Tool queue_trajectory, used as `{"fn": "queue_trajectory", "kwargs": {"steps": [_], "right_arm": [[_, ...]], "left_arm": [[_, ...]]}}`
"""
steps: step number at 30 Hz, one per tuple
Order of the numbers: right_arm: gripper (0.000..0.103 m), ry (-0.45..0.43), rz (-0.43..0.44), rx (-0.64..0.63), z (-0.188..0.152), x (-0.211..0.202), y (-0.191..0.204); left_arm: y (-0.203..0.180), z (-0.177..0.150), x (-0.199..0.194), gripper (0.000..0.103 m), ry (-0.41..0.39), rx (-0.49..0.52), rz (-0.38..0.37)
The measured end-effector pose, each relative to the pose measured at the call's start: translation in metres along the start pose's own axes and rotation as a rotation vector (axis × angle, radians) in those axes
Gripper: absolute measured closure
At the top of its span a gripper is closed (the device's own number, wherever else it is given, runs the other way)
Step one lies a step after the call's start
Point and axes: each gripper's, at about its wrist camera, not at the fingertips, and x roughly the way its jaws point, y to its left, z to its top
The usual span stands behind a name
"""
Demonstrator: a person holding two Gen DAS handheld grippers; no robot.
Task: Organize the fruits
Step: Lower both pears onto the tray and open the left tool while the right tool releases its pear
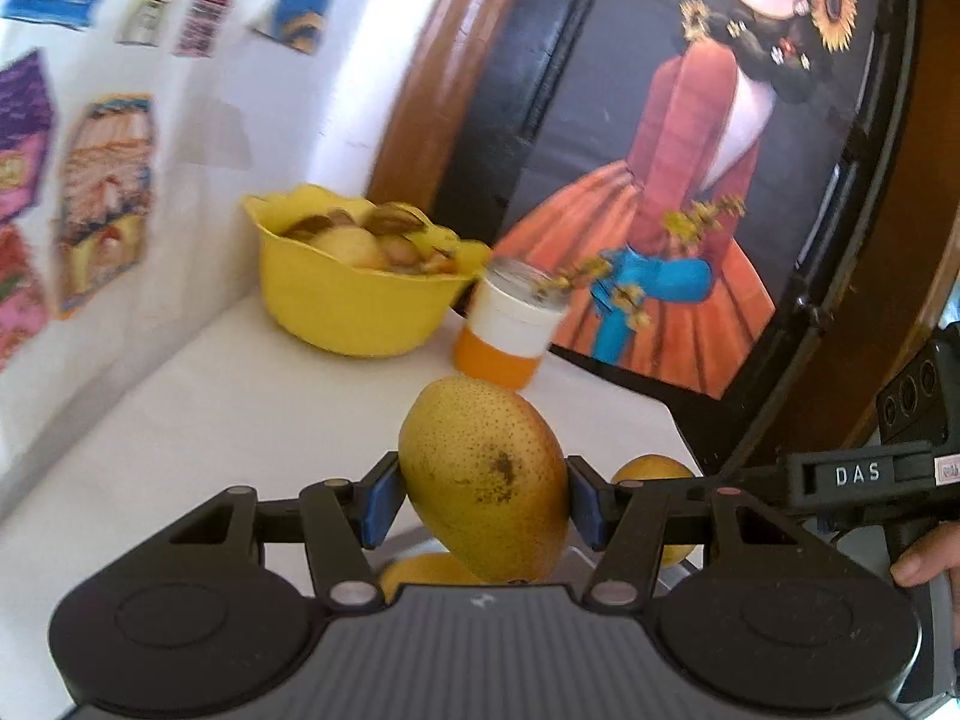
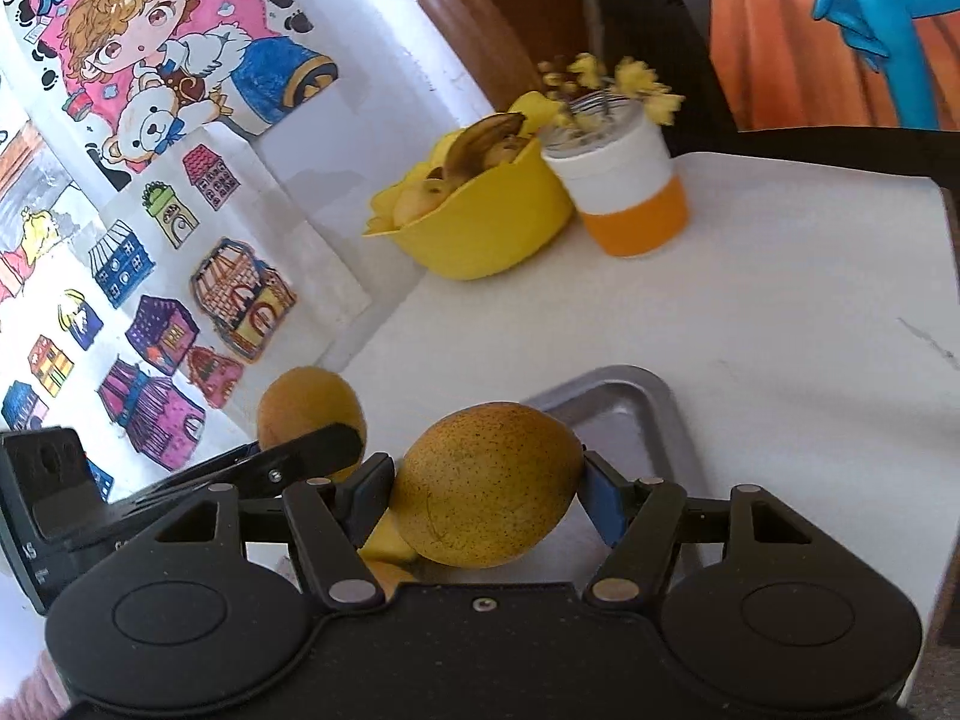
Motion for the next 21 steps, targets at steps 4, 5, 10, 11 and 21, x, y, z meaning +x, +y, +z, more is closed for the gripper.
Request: {"fn": "queue_trajectory", "kwargs": {"steps": [4, 5, 10, 11, 21], "right_arm": [[0.034, 0.003, -0.026, -0.018, -0.01, -0.006, -0.011], [0.034, 0.006, -0.031, -0.025, -0.013, -0.007, -0.013], [0.034, 0.009, -0.041, -0.065, -0.026, -0.011, -0.017], [0.034, 0.007, -0.043, -0.075, -0.028, -0.012, -0.017], [0.034, -0.016, -0.06, -0.157, -0.038, -0.011, -0.013]], "left_arm": [[-0.016, -0.005, 0.017, 0.042, 0.052, 0.009, -0.008], [-0.019, -0.006, 0.021, 0.042, 0.064, 0.012, -0.008], [-0.036, -0.015, 0.036, 0.042, 0.124, 0.052, 0.0], [-0.04, -0.016, 0.039, 0.042, 0.138, 0.064, 0.003], [-0.059, -0.023, 0.052, 0.042, 0.197, 0.111, 0.028]]}}
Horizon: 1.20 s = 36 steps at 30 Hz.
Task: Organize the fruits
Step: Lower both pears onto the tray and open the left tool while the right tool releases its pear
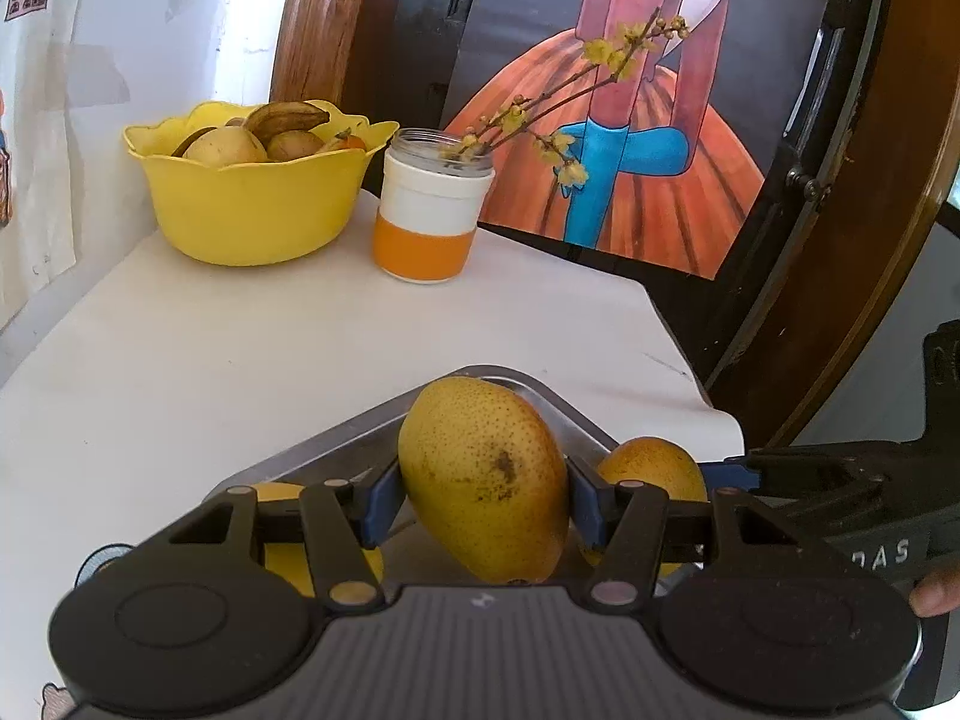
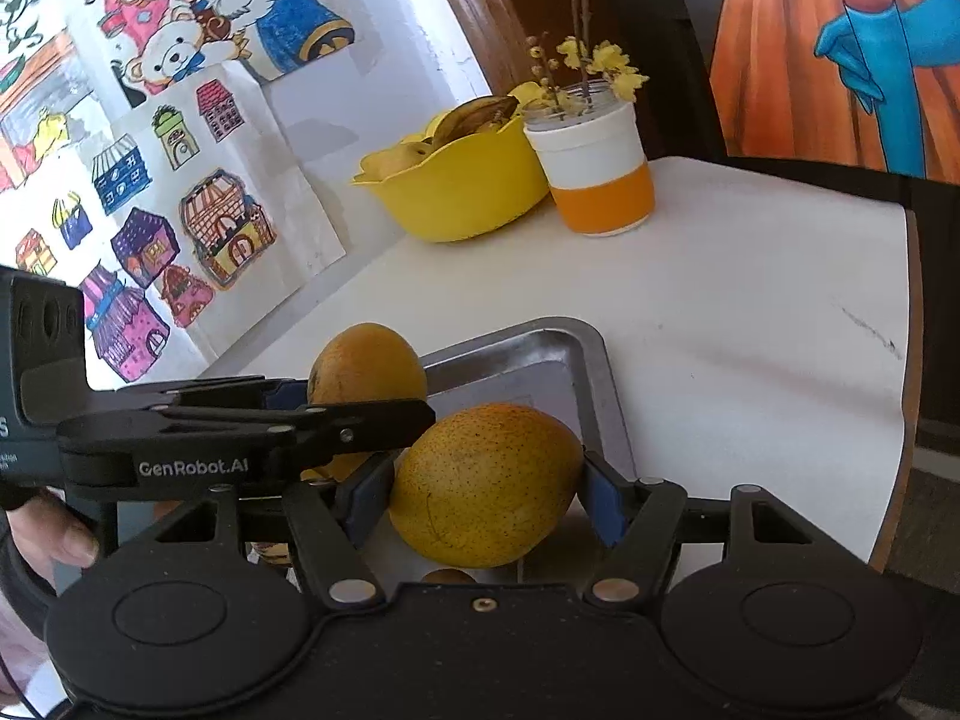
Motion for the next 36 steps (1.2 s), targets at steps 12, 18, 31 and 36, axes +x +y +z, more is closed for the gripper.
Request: {"fn": "queue_trajectory", "kwargs": {"steps": [12, 18, 31, 36], "right_arm": [[0.034, 0.0, -0.048, -0.062, -0.006, 0.003, 0.005], [0.034, -0.015, -0.08, -0.095, -0.011, -0.002, 0.01], [0.034, -0.036, -0.122, -0.163, -0.03, -0.007, 0.021], [0.033, -0.045, -0.133, -0.162, -0.034, -0.013, 0.022]], "left_arm": [[-0.005, 0.003, 0.005, 0.042, 0.021, 0.022, 0.047], [-0.01, 0.003, 0.007, 0.042, 0.028, 0.047, 0.073], [-0.021, -0.001, 0.011, 0.04, 0.029, 0.083, 0.115], [-0.021, -0.002, 0.008, 0.039, 0.028, 0.075, 0.108]]}}
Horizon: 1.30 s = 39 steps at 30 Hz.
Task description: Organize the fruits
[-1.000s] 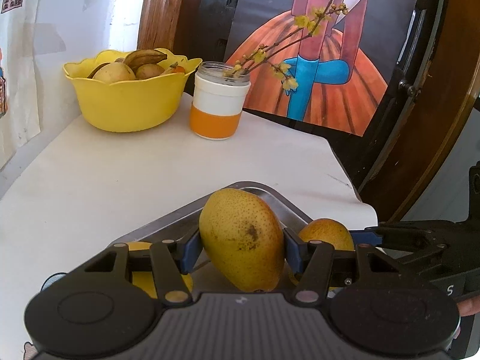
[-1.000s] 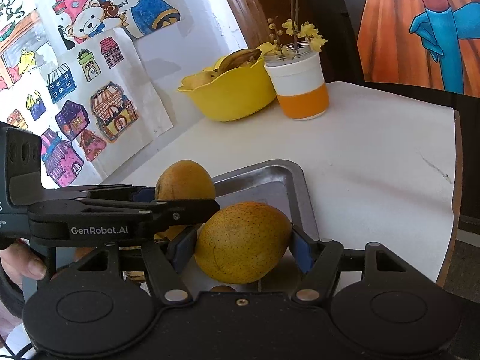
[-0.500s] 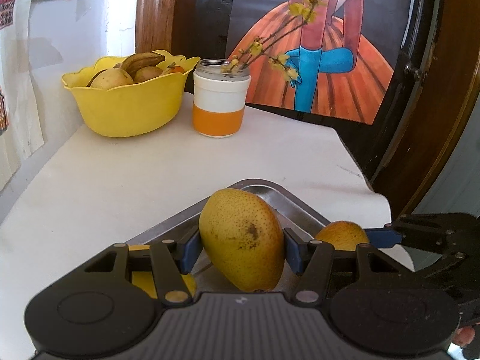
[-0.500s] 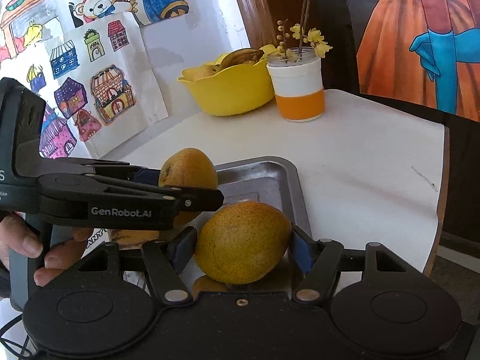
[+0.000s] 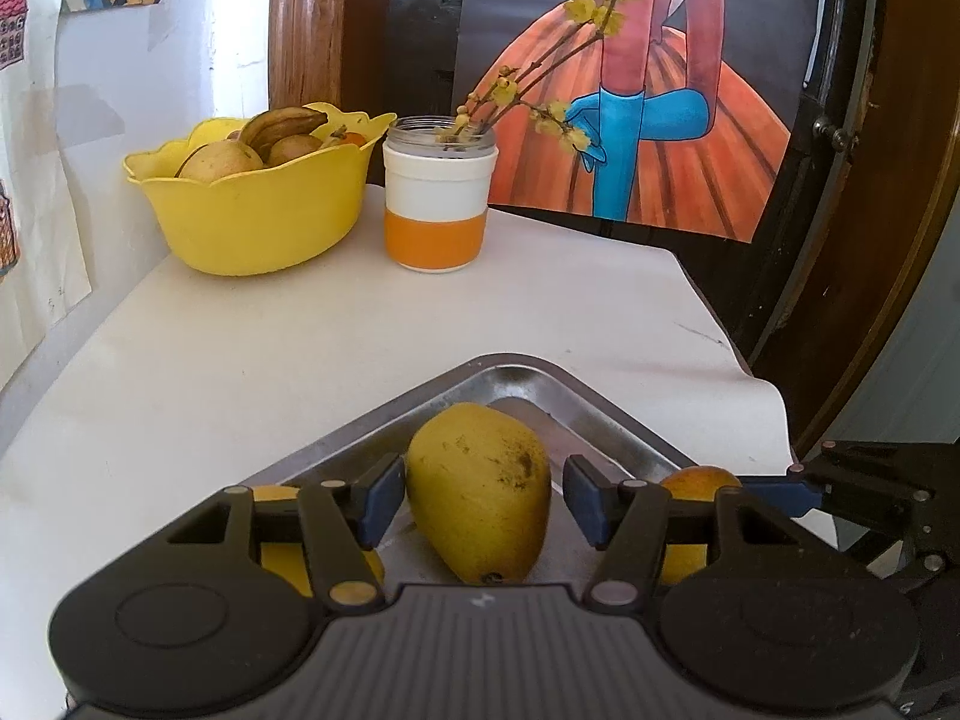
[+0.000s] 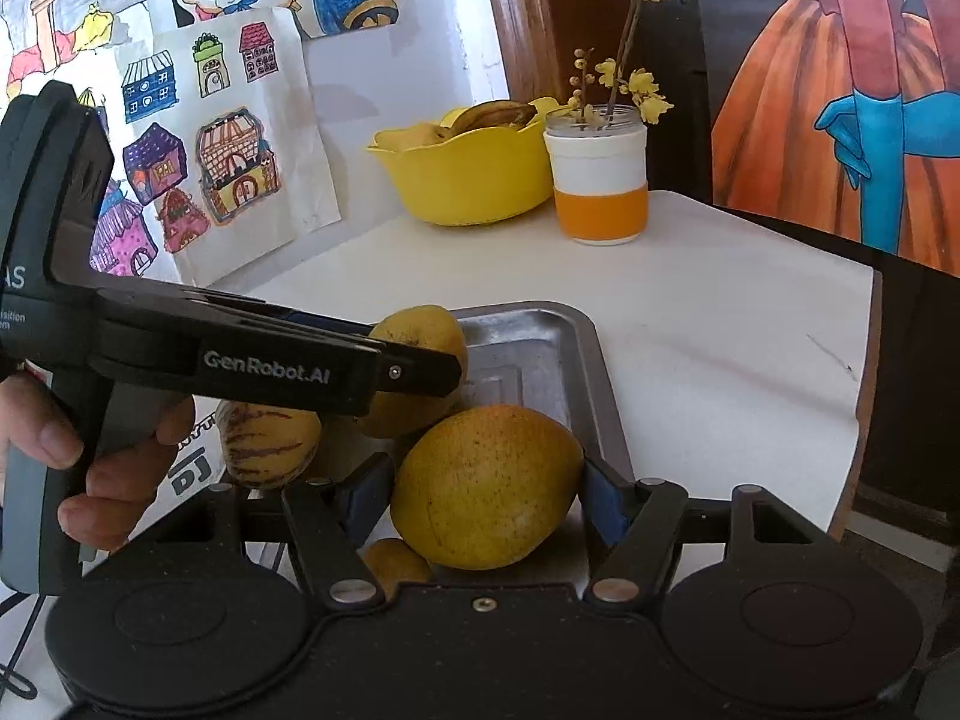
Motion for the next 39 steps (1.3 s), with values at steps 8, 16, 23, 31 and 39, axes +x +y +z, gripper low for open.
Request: {"fn": "queue_trajectory", "kwargs": {"steps": [8, 16, 23, 31, 39], "right_arm": [[0.025, -0.074, -0.032, -0.026, -0.002, -0.019, 0.008], [0.016, -0.123, -0.075, -0.043, -0.014, -0.031, 0.022], [0.004, -0.201, -0.129, -0.022, -0.027, -0.046, 0.035], [0.001, -0.252, -0.163, -0.023, -0.035, -0.067, 0.05], [0.001, -0.273, -0.169, 0.0, -0.043, -0.088, 0.063]], "left_arm": [[0.001, -0.003, -0.016, 0.025, -0.034, -0.035, -0.014], [0.002, -0.006, -0.042, 0.007, -0.099, -0.08, -0.018], [0.008, -0.018, -0.065, 0.001, -0.16, -0.134, 0.008], [0.013, -0.034, -0.096, 0.001, -0.221, -0.166, 0.056], [0.02, -0.054, -0.126, 0.001, -0.241, -0.203, 0.079]]}}
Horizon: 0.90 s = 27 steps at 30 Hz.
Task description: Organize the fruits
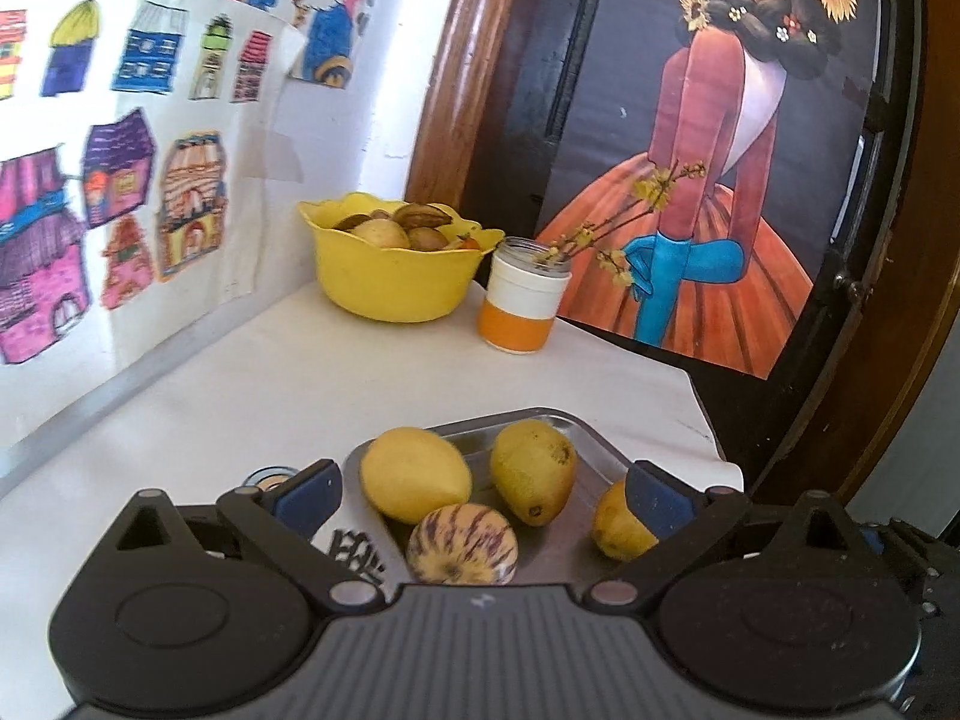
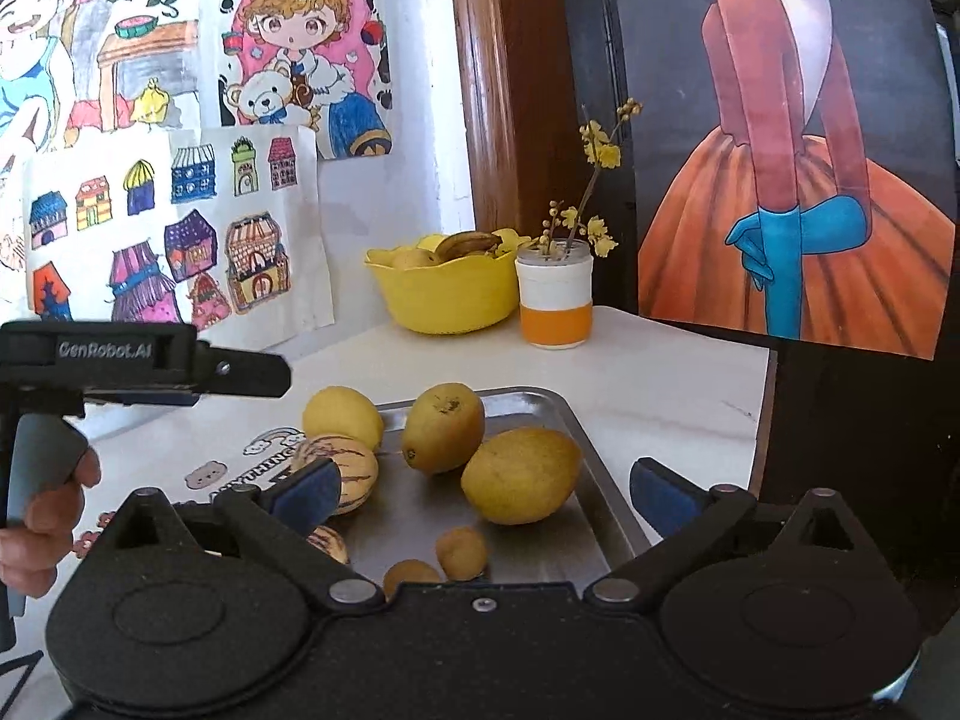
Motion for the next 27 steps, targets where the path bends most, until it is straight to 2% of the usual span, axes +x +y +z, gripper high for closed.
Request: {"fn": "queue_trajectory", "kwargs": {"steps": [14, 27], "right_arm": [[0.001, -0.032, -0.02, 0.017, -0.008, -0.044, 0.026], [0.001, -0.077, -0.045, 0.024, -0.019, -0.079, 0.044]], "left_arm": [[0.016, -0.021, -0.06, 0.0, -0.042, -0.011, 0.046], [0.014, -0.045, -0.103, 0.0, -0.083, 0.039, 0.076]]}}
